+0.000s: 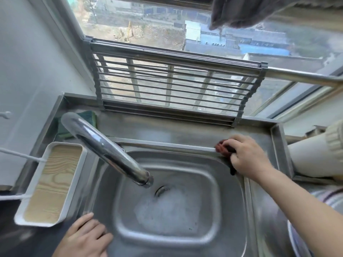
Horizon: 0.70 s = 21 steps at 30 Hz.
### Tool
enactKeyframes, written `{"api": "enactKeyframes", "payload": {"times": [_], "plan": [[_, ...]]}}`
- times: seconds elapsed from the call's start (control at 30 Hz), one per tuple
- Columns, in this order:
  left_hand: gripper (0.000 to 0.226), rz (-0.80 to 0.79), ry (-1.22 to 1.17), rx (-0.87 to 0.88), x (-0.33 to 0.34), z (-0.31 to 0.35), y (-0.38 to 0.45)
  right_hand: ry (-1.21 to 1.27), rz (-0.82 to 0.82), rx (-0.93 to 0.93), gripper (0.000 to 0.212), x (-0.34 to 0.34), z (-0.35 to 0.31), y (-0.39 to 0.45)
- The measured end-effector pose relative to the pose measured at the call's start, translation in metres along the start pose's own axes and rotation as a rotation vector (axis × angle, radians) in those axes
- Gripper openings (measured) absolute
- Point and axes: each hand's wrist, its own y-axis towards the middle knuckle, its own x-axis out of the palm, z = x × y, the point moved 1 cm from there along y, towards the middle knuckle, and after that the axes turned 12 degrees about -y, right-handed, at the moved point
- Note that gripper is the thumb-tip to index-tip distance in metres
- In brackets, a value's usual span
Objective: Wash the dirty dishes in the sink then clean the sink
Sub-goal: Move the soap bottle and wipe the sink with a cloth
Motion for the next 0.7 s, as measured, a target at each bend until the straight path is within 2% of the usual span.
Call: {"api": "enactKeyframes", "payload": {"times": [0.07,0.17,0.23,0.27,0.3,0.33,0.4,0.43,0.5,0.6,0.63,0.7], "plan": [[0.017,-0.057,-0.092,-0.113,-0.011,0.010,0.003,0.136,-0.064,0.266,0.032,-0.012,0.041,-0.008],[0.016,0.022,-0.060,-0.133,-0.027,0.010,0.009,0.638,-0.001,0.524,0.033,-0.020,0.049,-0.016],[0.018,0.088,-0.114,-0.128,-0.025,0.013,0.012,0.856,0.019,0.457,0.040,-0.023,0.014,-0.029],[0.020,0.069,-0.121,-0.134,-0.023,0.018,0.012,0.947,0.013,0.356,0.041,-0.021,-0.010,-0.035],[0.024,0.064,-0.139,-0.140,-0.019,0.018,0.012,0.937,0.038,0.210,0.041,-0.018,-0.034,-0.041],[0.026,0.060,-0.144,-0.161,-0.017,0.021,0.012,0.843,0.096,0.038,0.039,-0.011,-0.057,-0.046],[0.024,0.074,-0.155,-0.204,-0.016,0.019,0.008,0.486,0.176,-0.311,0.034,0.009,-0.100,-0.050],[0.022,0.084,-0.167,-0.215,-0.016,0.018,0.008,0.273,0.187,-0.445,0.029,0.019,-0.117,-0.049],[0.017,0.096,-0.144,-0.231,-0.011,0.017,0.006,0.025,0.177,-0.608,0.025,0.034,-0.143,-0.044],[0.014,0.050,-0.153,-0.287,-0.010,0.019,0.003,-0.273,0.055,-0.707,0.021,0.057,-0.153,-0.039],[0.015,0.029,-0.134,-0.299,-0.009,0.019,0.002,-0.371,-0.011,-0.683,0.019,0.063,-0.148,-0.039],[0.015,0.010,-0.112,-0.321,-0.010,0.019,0.002,-0.461,-0.184,-0.494,0.015,0.073,-0.126,-0.042]]}}
